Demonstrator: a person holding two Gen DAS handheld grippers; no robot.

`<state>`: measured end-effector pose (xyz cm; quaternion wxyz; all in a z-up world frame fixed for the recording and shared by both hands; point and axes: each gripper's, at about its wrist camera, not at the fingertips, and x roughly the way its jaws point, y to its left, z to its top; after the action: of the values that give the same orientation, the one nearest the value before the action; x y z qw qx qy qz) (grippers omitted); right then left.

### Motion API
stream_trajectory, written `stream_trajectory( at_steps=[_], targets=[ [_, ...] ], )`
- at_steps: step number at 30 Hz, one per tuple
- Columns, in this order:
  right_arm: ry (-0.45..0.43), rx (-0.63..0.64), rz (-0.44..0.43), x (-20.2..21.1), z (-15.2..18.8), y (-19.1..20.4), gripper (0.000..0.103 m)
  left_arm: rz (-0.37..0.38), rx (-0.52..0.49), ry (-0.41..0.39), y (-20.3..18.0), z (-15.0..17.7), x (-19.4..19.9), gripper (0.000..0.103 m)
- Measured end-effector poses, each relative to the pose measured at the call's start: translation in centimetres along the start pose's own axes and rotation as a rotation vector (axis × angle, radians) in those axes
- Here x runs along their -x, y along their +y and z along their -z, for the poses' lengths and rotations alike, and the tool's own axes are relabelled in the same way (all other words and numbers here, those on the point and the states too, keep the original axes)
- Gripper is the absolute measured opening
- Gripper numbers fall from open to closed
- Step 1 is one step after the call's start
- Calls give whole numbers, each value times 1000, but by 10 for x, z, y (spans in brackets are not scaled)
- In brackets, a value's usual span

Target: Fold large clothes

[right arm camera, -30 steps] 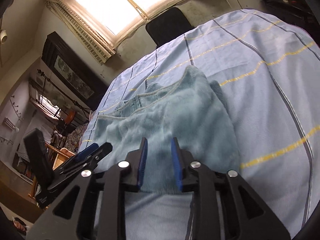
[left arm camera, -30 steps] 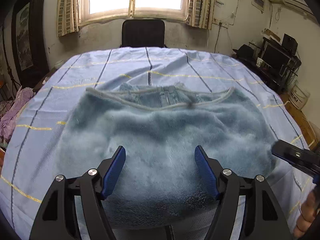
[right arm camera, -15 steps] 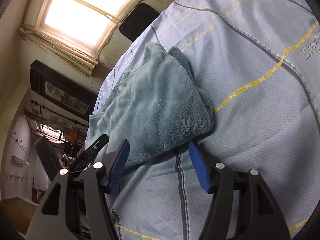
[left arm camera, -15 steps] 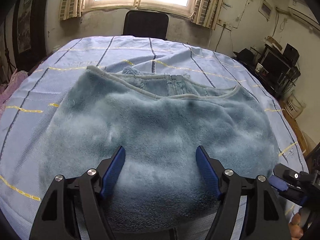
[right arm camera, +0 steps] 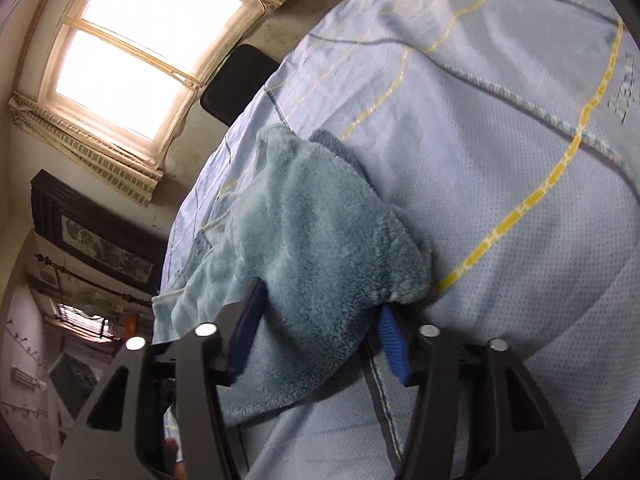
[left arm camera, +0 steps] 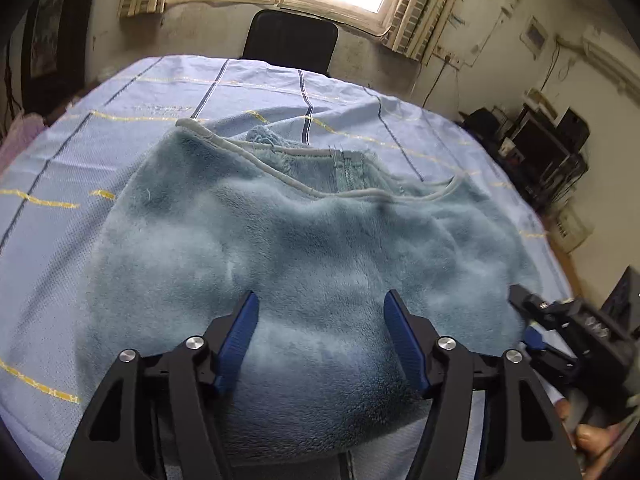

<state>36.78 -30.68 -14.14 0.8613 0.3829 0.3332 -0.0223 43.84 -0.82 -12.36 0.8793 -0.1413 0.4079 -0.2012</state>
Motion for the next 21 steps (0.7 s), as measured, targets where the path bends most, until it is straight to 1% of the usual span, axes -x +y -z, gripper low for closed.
stream_trajectory(
  at_steps=[2, 3, 4, 6, 8, 9, 12, 15, 18, 20, 21],
  targets=[
    [-19, 21, 9, 2, -1, 7, 37, 12, 41, -21, 12, -6, 11, 65],
    [-27, 32, 14, 3, -1, 11, 35, 4, 58, -38, 20, -10, 17, 65],
    [-36, 44, 20, 6, 1, 16, 31, -5, 69, -50, 25, -13, 22, 65],
    [-62, 94, 26, 10, 2, 30, 23, -36, 93, -71, 38, -20, 32, 64],
    [-96, 169, 34, 14, 4, 52, 21, -45, 140, -85, 57, -25, 42, 64],
    [-106, 194, 31, 17, 5, 58, 20, -33, 167, -83, 65, -27, 46, 64],
    [-145, 307, 18, 23, 13, 95, 18, 16, 234, -91, 86, -30, 59, 63],
    [-172, 449, 8, 26, 32, 136, 17, 80, 288, -120, 104, -35, 77, 63],
    [-186, 602, -8, 25, 59, 175, 17, 155, 314, -145, 114, -38, 94, 63],
    [-189, 709, -18, 22, 83, 199, 17, 203, 320, -157, 117, -39, 103, 63],
    [-189, 780, -22, 18, 100, 211, 17, 228, 324, -165, 118, -40, 107, 63]
  ],
)
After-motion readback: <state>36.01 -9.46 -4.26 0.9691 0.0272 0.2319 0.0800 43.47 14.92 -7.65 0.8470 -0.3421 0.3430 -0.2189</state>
